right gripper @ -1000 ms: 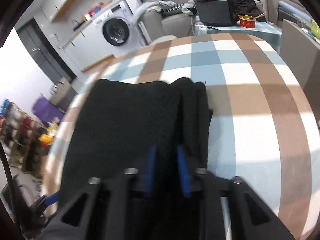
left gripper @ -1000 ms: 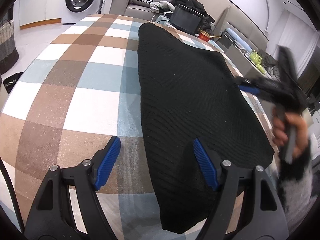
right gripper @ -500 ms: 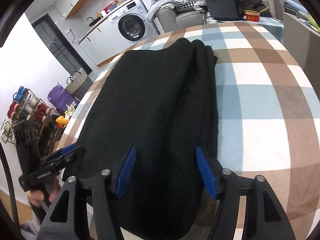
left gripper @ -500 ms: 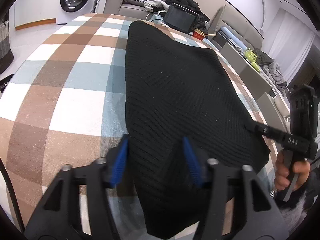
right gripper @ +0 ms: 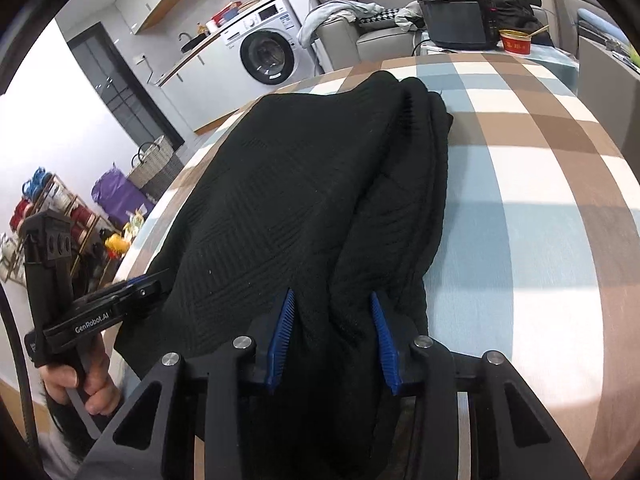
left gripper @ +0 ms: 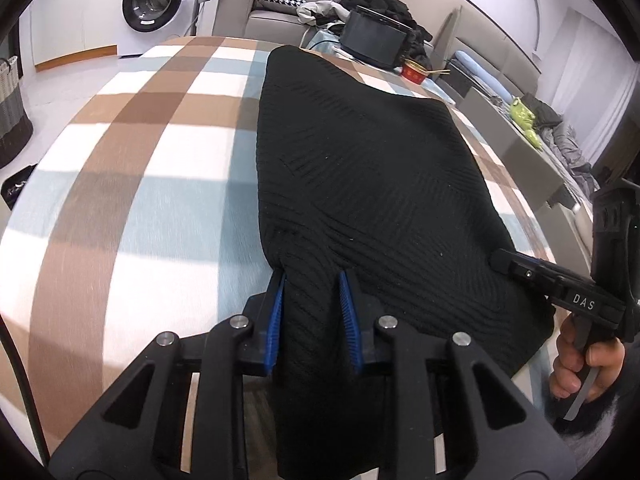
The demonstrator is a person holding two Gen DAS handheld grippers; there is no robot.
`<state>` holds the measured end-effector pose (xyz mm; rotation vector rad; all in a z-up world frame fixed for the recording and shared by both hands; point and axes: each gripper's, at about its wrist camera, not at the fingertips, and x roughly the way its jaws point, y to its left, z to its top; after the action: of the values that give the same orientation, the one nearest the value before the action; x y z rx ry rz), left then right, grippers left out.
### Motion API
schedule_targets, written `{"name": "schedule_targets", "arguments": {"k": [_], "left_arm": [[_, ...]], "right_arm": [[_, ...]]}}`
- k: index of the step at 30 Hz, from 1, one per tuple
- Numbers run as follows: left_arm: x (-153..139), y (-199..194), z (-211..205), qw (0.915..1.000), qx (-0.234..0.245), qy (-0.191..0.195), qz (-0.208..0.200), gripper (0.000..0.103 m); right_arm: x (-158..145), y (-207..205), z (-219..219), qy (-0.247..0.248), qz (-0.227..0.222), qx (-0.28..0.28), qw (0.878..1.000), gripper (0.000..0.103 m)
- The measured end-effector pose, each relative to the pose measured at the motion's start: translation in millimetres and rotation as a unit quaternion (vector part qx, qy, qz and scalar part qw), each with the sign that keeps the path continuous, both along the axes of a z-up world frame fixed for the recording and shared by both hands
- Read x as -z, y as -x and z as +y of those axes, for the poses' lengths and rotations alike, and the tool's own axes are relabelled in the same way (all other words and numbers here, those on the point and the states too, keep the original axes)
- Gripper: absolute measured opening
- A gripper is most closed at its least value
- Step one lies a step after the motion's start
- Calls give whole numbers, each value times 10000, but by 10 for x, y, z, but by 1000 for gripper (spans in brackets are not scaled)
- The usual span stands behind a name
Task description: Fold small clothes
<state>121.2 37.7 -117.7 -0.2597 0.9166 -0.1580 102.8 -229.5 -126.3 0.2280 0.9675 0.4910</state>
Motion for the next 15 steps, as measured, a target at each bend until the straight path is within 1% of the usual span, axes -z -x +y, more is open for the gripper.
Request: {"name": "schedule_targets", "arguments": {"k": [2,5,6,8,9,10,11,13,14,15], "left_arm": [[-3,-72,2,10000,-1,-66,-13,24],[-8,-76,5,9999,14,-86,-71,25],[-15,-63,10,9999,2,-108,-101,26],[-51,-15,9,9995,-21,-251,-205,36],[-71,13,0,9990,-25,-342,-276,42],[-100,43,0,9984,-54,-440,-345,57],[-136,85,6,9977,-95,-496,-450,69],[-233,207,29,9951,-162,-539,-818,80],[-269,261,40,9936,-164,-557,-964,84],[-309,319,40,9917,-157,-591,-1134,86]], "right_arm": [[14,-84,24,21,-43,6,10000,39],[-5,-97,11,48,-59,-5,10000,40],[-7,-83,1,47,-82,-7,10000,42],[-45,-38,-36,96,-180,68,9998,48],[-72,6,-49,126,-261,103,9995,52],[-101,38,-64,184,-355,142,9991,58],[-141,80,-89,278,-497,198,9982,61],[-212,176,-118,309,-699,150,9970,79],[-244,228,-129,316,-802,120,9962,84],[-275,284,-136,331,-928,103,9951,91]]}}
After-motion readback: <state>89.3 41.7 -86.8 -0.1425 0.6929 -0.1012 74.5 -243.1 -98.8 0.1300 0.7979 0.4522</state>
